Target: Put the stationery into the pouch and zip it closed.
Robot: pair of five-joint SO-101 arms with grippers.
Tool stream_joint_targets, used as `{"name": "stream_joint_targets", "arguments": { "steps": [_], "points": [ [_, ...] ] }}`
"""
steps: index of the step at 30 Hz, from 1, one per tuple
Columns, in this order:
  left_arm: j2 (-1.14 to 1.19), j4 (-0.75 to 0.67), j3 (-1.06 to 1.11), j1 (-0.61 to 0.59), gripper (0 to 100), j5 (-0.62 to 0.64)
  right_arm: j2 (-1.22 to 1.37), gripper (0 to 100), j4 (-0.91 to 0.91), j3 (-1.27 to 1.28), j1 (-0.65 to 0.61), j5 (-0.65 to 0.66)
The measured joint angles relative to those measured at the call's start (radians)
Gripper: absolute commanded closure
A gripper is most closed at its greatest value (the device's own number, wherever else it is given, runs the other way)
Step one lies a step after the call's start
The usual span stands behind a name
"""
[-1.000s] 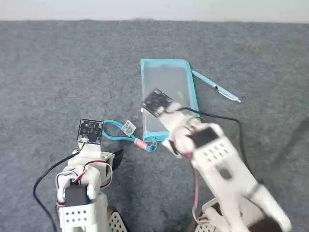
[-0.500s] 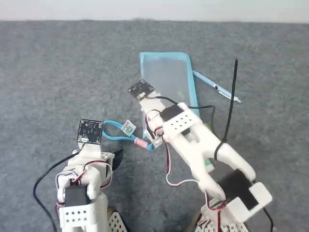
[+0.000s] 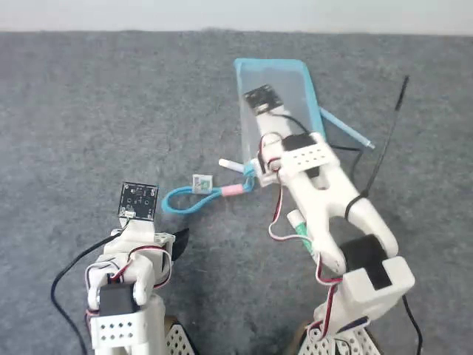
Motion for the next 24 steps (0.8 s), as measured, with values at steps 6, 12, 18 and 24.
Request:
{"name": "stream_joint_targets", "arguments": {
  "steps": [6,12,18,24],
  "points": [
    [0.000,0.000,0.000,0.000,69,0.000,-0.018,98.8,0.078,-0.029,0.009,-0.040],
    [0.000,0.000,0.000,0.000,69,0.000,-0.084,98.8,0.106,-0.029,-0.118,-0.241],
    [0.000,0.000,0.000,0.000,69,0.000,-0.084,89.8,0.109,-0.029,-0.238,-0.486],
    [0.000,0.000,0.000,0.000,69,0.000,-0.015,76.2,0.109,-0.034,-0.242,-0.689]
  ]
}}
